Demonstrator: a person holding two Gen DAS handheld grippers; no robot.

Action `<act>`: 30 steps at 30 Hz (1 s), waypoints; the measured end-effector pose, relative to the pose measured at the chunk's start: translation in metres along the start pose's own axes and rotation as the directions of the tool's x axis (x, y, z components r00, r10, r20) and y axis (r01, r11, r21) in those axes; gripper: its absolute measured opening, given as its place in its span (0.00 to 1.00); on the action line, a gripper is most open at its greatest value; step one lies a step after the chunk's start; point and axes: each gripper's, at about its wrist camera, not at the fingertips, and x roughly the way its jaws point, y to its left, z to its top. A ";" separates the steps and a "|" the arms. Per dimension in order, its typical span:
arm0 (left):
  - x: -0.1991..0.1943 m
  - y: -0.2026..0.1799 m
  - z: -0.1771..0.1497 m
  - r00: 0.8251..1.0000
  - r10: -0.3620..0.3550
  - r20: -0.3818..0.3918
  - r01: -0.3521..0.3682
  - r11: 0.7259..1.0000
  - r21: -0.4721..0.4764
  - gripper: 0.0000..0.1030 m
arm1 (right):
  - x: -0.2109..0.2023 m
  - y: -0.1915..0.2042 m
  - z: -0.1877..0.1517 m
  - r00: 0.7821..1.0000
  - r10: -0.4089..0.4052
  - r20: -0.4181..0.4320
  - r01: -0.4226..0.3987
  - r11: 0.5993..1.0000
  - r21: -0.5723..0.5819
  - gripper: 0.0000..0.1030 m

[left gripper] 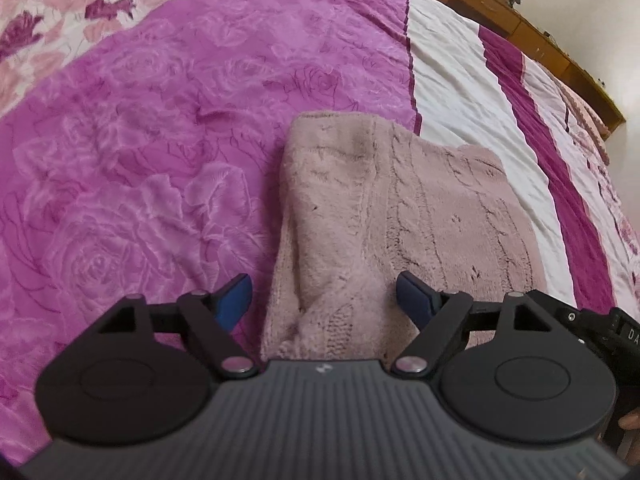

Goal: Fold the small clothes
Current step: 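Grasp the bundle with both grippers and carry it onto the white stripe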

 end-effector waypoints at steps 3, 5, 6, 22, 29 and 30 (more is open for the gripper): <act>0.004 0.007 0.000 1.000 -0.024 -0.003 0.024 0.999 -0.047 0.84 | 0.005 -0.002 0.002 1.000 0.018 -0.013 -0.018 1.000 0.005 0.87; 0.007 0.009 0.001 0.999 -0.045 -0.006 0.044 0.996 -0.073 0.84 | 0.010 -0.002 0.005 0.999 0.036 -0.025 -0.035 0.999 0.018 0.87; 0.010 0.008 0.003 0.998 -0.066 -0.011 0.065 0.995 -0.080 0.84 | 0.014 -0.003 0.007 0.998 0.047 -0.034 -0.046 0.999 0.027 0.87; 0.013 0.008 0.004 0.971 -0.233 0.043 0.237 0.940 -0.246 0.34 | 0.017 0.009 0.032 0.994 0.111 -0.023 -0.109 0.990 0.095 0.54; -0.006 -0.023 -0.001 0.951 -0.304 0.050 0.307 0.924 -0.226 0.34 | -0.035 0.031 0.048 0.989 0.148 0.020 -0.149 0.988 0.046 0.53; -0.008 -0.029 -0.004 0.948 -0.314 0.044 0.316 0.924 -0.214 0.34 | -0.044 0.031 0.048 0.989 0.144 0.025 -0.145 0.989 0.030 0.53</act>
